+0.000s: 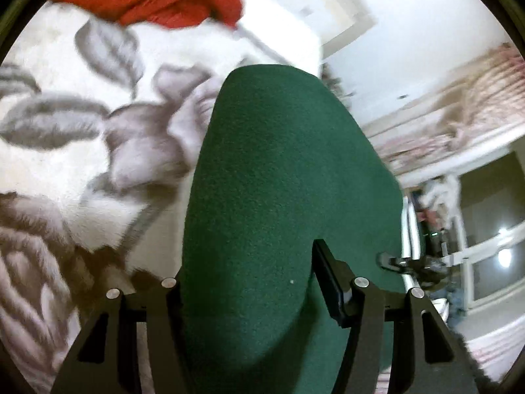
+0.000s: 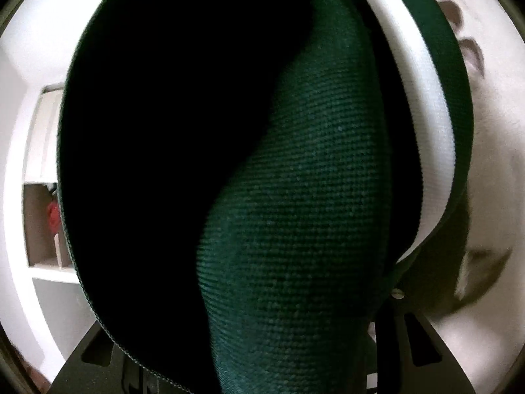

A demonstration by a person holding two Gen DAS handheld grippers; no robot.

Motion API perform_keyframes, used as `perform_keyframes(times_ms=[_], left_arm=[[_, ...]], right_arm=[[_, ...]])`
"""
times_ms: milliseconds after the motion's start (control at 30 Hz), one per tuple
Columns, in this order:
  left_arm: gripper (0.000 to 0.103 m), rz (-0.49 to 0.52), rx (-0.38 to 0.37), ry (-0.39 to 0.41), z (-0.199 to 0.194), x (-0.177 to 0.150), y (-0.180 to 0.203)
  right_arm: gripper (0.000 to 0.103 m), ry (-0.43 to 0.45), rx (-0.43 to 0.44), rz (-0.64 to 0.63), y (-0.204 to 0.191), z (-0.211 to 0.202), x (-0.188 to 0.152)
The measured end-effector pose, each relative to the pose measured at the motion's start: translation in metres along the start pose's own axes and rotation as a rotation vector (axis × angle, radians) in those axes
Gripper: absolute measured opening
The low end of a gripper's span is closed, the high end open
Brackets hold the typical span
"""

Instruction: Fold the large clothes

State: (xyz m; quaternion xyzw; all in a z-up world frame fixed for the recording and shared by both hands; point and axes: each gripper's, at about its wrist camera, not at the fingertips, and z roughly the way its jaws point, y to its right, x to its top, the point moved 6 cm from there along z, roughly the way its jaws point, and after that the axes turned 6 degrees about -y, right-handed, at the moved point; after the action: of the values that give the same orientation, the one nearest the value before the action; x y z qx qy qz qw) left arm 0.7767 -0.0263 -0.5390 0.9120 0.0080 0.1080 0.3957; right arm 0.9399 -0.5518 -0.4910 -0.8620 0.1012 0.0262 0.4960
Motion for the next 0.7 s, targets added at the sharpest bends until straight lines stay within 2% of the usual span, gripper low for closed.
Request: perform_keyframes(times_ms=[133, 167, 233, 267, 333, 433, 467, 500, 533, 567, 600, 633, 700], left_arm=[[0.071, -0.04, -0.024, 0.011, 0.026, 0.004, -0.037], [0.072, -0.057, -0.035, 0.017, 0.03, 0.002, -0.045], [0.072, -0.067, -0.033, 0.015, 0.031, 0.002, -0.045], [0.071, -0.057, -0.008, 0.016, 0.026, 0.003, -0.038], [0.071, -0.02, 0.041, 0.019, 0.013, 0.004, -0.021], [0.071, 0.019, 0.124, -0.005, -0.002, -0.001, 0.005], [0.071, 0.025, 0.145, -0.01, -0.005, -0.002, 0.011], [0.071, 0.032, 0.162, -0.01, -0.009, -0.004, 0.016], [0.072, 0.042, 0.191, 0.003, -0.015, -0.007, 0.023], [0.073, 0.055, 0.226, 0.014, -0.019, -0.01, 0.028], [0.078, 0.081, 0.28, 0.024, -0.023, -0.015, 0.034], [0.087, 0.107, 0.329, 0.043, -0.027, -0.019, 0.04], [0.093, 0.137, 0.397, 0.072, -0.031, -0.027, 0.049]], right_arm=[[0.044, -0.019, 0.041, 0.002, 0.032, 0.026, 0.032], [0.044, -0.022, 0.058, 0.002, 0.036, 0.033, 0.041], [0.043, -0.023, 0.066, 0.014, 0.044, 0.043, 0.054], [0.043, -0.022, 0.064, 0.014, 0.043, 0.045, 0.057], [0.046, -0.021, 0.037, 0.013, 0.04, 0.031, 0.043], [0.062, -0.007, -0.153, -0.02, 0.018, 0.026, 0.035], [0.068, 0.007, -0.249, -0.039, 0.009, 0.019, 0.031], [0.068, 0.017, -0.297, -0.05, 0.003, 0.015, 0.028], [0.071, 0.044, -0.402, -0.072, -0.007, 0.007, 0.022], [0.08, 0.069, -0.5, -0.084, -0.014, 0.002, 0.016], [0.084, 0.087, -0.57, -0.097, -0.019, 0.002, 0.012], [0.086, 0.125, -0.698, -0.122, -0.028, 0.0, 0.0], [0.088, 0.204, -0.896, -0.156, -0.057, 0.012, -0.005]])
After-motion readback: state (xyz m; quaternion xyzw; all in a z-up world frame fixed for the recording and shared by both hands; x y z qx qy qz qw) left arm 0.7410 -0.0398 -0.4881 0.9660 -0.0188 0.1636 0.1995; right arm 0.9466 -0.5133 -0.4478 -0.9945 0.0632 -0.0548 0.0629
